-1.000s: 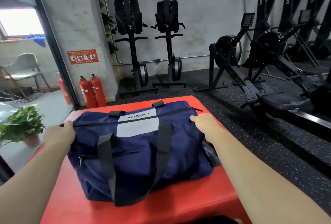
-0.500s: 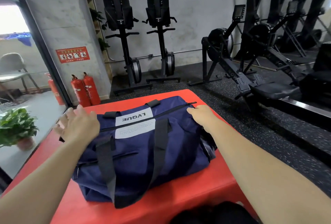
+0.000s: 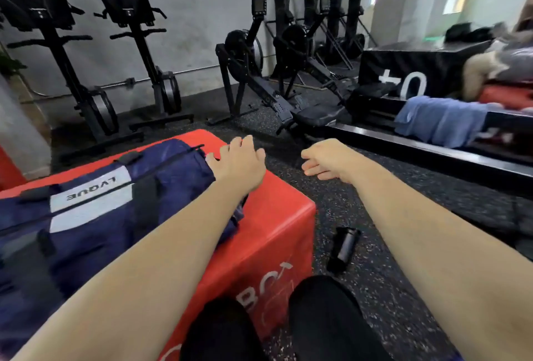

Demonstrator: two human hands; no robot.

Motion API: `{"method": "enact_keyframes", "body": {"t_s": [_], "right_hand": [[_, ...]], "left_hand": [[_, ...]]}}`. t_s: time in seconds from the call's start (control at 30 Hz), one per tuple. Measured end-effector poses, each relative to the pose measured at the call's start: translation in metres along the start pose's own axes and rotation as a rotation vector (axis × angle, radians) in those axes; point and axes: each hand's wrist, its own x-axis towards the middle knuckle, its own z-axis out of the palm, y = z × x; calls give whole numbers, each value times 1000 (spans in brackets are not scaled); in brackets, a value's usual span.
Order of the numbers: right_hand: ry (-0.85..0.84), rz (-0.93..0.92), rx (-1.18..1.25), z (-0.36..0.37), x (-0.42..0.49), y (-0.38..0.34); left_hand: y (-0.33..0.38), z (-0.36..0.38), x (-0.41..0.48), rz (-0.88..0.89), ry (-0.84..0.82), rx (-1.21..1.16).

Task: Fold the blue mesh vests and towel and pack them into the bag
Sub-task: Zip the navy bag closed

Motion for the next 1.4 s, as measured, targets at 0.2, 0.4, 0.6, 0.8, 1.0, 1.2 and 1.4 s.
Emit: {"method": "enact_keyframes", "body": {"t_s": [0.2,0.4,0.6,0.8,1.0,1.2,1.4], "right_hand": [[137,100,26,-83,-16,77],[174,230,80,-135,3,152],[172,308,178,-144,61,229],[138,415,240,-131,142,292],[94,498,211,-92,220,365],[124,605,190,-49,286,438],[159,740,239,-11,325,487]], "left_hand": [[106,51,-13,170,-179,-36],[179,108,-20,236,-308,-29],[207,186,2,210,-473,-4],[216,269,42,170,-592,48],[208,360,71,116,-681,91],[191,450,82,39,-762,147],[173,507,86,21,-816,209]]}}
